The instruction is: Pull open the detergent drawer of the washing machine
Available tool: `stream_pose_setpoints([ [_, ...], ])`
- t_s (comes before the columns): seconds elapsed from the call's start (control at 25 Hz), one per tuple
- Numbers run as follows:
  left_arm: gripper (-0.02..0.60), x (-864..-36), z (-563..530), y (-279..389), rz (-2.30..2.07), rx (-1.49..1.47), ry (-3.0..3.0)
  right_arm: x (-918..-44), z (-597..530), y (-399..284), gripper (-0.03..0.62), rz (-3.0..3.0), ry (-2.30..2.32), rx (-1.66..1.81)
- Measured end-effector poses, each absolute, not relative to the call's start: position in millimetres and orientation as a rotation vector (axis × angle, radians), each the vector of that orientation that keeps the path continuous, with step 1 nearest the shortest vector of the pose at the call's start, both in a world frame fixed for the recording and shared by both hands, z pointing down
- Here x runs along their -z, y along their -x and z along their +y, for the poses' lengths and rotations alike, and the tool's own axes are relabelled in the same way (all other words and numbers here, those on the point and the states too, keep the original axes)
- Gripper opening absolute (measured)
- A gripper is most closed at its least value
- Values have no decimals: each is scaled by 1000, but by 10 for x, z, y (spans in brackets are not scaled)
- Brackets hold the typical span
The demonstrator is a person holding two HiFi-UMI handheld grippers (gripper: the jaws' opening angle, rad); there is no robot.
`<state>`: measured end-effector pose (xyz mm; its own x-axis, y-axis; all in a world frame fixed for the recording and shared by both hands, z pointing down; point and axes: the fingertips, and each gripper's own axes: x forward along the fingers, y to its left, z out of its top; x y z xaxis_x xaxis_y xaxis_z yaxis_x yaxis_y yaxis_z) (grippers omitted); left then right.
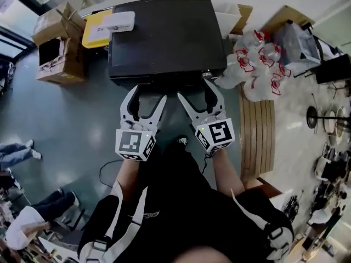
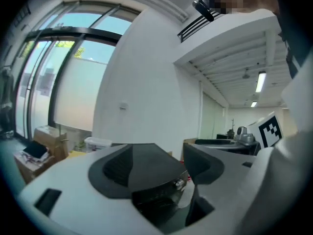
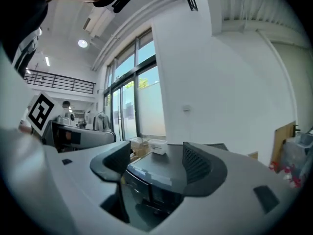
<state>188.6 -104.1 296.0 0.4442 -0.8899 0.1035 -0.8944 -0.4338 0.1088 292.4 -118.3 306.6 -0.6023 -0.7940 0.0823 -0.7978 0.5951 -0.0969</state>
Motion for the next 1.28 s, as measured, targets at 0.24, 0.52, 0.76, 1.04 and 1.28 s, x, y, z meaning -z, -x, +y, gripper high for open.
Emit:
stream_pose_setpoints([
  [0.24, 316, -3040, -802, -756, -1787, -39, -2388, -3135, -1159, -1805, 334, -2863, -1146, -181],
  [0.52, 316, -3194, -689, 193, -1812, 4, -2321, -3334, -1027, -954, 334, -2810, -1082, -204],
  [0.76, 316, -3487, -717, 665, -1713, -3, -2320, -3597, -1018, -553, 333, -2709, -1126, -249],
  [1.04, 316, -3951, -884, 832, -1592, -58, -2340, -4145, -1052, -365, 333, -2605, -1181, -336],
  [1.28, 316, -4531, -1030, 762, -1510, -122, -2304, -4712, -1202, -415, 334, -2542, -1210, -444],
])
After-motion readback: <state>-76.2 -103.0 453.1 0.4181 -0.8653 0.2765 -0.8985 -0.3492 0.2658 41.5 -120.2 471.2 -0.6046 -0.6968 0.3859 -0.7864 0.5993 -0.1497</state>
